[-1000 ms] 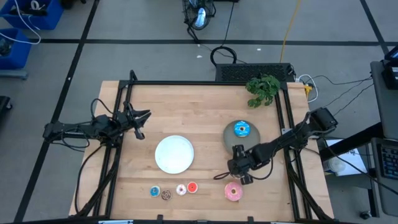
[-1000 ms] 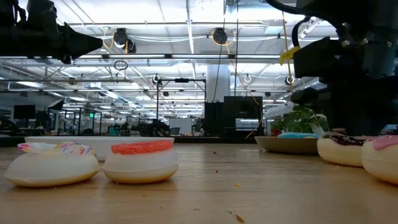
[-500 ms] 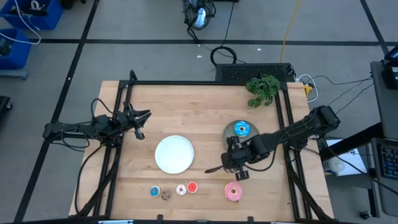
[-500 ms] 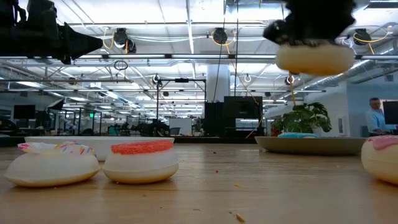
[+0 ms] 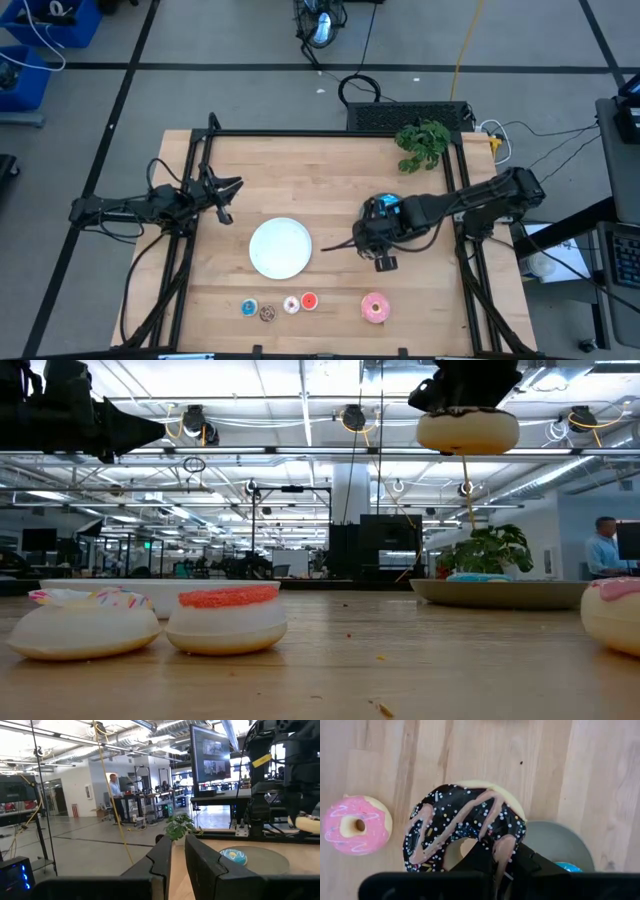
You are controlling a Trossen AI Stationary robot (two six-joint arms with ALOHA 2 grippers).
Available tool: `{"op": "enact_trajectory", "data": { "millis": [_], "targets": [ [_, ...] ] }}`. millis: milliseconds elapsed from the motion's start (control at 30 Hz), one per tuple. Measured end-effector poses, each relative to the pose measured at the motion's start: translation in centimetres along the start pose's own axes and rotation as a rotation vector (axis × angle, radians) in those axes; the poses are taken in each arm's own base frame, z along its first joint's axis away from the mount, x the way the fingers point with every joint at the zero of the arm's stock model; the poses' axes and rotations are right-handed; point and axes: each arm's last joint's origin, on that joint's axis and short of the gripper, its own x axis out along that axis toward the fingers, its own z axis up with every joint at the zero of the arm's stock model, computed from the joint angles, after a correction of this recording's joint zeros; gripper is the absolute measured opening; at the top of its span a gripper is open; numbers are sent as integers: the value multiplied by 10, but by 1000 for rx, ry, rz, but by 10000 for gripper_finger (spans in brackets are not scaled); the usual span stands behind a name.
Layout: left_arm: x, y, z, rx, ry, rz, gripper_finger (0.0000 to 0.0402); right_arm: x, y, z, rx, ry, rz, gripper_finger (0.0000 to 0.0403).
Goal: Pick & Place donuts
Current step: Put the large black donut on the gray plate
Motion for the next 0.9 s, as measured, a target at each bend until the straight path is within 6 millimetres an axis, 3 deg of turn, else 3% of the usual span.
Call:
{"op": "enact_trajectory", "data": {
  "millis": [567, 733, 900],
  "targets": [
    [0, 0, 0, -1, 0, 0, 63, 2, -8, -2, 9, 19, -8, 17],
    [0, 0, 0, -4, 0, 0, 63, 21, -31, -9, 24, 48, -15, 17],
    [0, 0, 0, -4, 0, 0, 63, 49, -59, -23, 44, 51, 120, 12]
  ]
}}
